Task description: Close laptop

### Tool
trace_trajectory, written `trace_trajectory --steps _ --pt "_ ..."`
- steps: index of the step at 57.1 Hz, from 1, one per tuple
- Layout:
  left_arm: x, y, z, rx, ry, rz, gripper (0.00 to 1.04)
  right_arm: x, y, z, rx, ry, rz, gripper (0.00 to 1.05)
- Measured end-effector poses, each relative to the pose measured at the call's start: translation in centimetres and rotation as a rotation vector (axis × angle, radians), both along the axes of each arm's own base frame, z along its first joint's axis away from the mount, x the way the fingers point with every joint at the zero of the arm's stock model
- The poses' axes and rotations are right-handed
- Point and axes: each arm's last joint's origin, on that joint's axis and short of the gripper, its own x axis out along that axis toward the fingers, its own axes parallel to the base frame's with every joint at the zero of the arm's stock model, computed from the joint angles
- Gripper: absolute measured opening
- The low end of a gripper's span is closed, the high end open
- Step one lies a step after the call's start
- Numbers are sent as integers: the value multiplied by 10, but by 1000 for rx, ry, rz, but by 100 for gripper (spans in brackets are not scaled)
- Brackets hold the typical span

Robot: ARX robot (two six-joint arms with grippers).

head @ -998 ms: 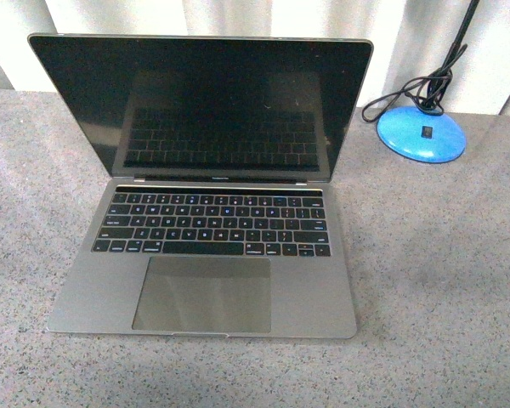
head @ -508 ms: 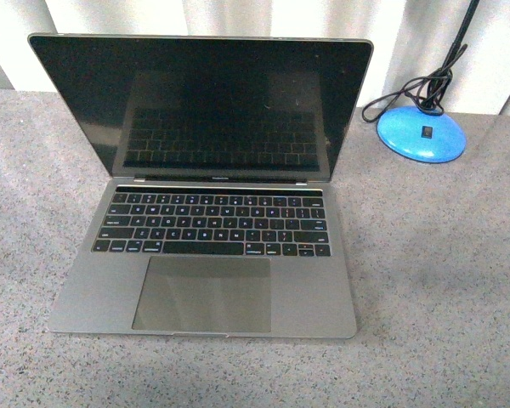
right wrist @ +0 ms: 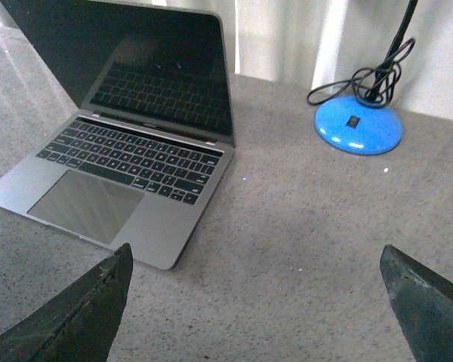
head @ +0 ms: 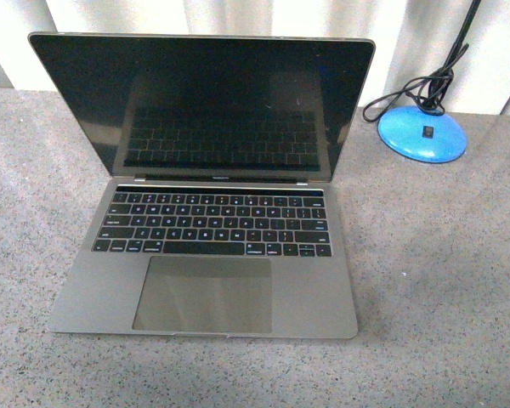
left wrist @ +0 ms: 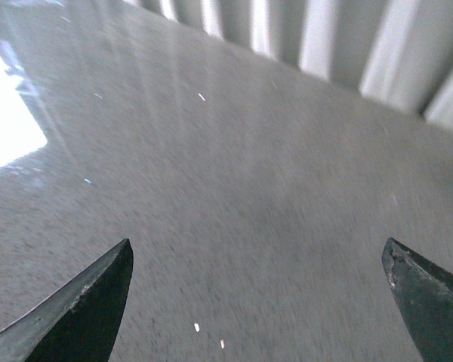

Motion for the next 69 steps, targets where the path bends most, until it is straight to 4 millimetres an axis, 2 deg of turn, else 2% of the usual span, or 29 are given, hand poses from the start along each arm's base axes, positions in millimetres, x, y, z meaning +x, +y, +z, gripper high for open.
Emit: trace_trajectory --steps 5,11,25,32,39,50,62,69 --pt "7 2 15 -29 -99 0 98 6 -1 7 -48 -30 16 95" --pt "24 5 26 -20 -122 -79 98 19 -3 12 -96 -34 23 95" --pt "88 -1 46 55 -121 -385 98 86 1 35 -162 -47 38 95" --pt "125 -9 52 78 -123 -512 98 126 14 44 -183 -47 67 95" --pt "158 -19 52 72 -112 -622 98 154 26 52 -212 -75 80 95" --pt "202 -36 58 98 -95 -766 98 191 48 54 -266 -74 122 95" --pt "243 -46 65 186 -51 -899 98 221 66 55 -298 -79 166 95" --pt "264 -46 66 237 -12 -931 98 237 74 59 -321 -94 197 75"
